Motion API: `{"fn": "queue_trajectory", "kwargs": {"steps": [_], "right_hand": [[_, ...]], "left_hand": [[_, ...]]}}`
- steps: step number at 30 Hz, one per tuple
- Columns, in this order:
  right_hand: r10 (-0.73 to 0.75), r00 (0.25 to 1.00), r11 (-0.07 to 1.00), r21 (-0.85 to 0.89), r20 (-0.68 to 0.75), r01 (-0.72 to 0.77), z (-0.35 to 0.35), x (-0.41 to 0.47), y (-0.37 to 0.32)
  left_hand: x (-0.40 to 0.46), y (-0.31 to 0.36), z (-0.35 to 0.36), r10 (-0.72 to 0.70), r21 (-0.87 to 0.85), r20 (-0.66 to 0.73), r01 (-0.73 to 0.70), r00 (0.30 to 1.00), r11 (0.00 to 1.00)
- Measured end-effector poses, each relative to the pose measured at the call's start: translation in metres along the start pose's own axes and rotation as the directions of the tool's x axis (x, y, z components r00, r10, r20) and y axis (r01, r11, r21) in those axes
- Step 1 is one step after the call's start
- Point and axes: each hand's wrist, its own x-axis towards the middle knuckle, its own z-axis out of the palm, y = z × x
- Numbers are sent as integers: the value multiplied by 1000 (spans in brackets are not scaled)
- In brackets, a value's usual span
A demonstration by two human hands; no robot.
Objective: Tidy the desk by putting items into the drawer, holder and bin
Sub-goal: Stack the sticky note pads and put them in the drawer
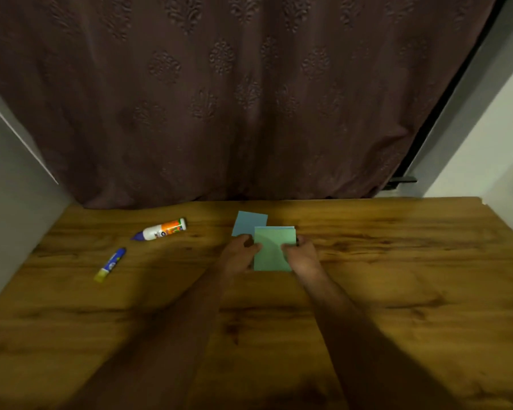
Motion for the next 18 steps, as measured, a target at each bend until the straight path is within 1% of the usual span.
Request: {"fn": "queue_trajectory", "kwargs": {"steps": [3,7,10,13,18], "right_hand": [[51,999,999,-3,-5,-51,23,18,-4],[97,995,995,16,-25,-96,51,44,-11],[70,994,995,-71,-80,-76,61,65,-19],[31,996,981,-187,-88,-47,66,78,-32],[51,996,946,-315,-80,-74,81,106,-41]], "left_hand": [[19,-4,-18,-20,-19,-13,19,1000,1000],[48,-6,-35,28,115,-61,-21,998,993],[72,-3,-43,64,193,-96,-44,993,980],[93,0,-49,107,330,-99,-68,989,942],[136,-7,-57,70,388,-77,-35,995,921]]}}
